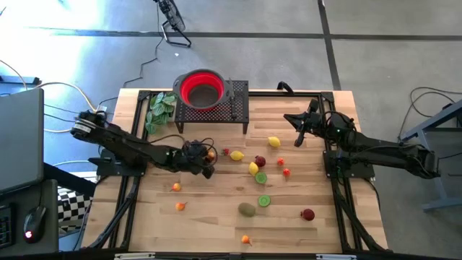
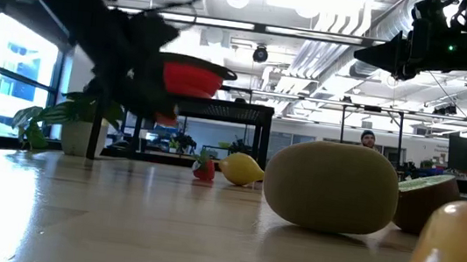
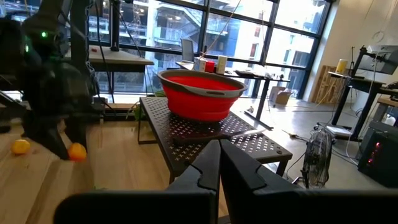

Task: Pick & Place Fruit
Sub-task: Put the orange pear into the red strainer bowl on the shelf

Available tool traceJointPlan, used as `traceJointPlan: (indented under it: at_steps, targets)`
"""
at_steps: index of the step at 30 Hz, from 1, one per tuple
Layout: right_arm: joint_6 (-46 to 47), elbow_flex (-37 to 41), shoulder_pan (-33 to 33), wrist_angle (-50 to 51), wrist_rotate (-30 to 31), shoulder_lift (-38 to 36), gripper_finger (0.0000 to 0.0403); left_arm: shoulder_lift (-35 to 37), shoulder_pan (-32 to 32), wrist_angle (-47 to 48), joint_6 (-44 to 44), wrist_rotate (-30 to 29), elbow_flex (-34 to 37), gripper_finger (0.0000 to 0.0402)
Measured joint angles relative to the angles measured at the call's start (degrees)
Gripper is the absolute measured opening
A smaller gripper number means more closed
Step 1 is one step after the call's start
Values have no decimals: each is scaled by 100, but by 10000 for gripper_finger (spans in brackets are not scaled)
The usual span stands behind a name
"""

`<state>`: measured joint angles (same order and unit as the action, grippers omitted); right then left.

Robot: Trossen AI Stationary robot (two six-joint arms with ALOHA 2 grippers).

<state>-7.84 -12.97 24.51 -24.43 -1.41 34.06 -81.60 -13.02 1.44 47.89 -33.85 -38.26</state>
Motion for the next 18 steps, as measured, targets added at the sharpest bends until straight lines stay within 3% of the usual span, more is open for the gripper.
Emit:
traceJointPlan:
  at_steps: [18]
  targets:
    - [-2,0,0,-13,26,0,3,2220,0,-185,-1436,-188,0,145]
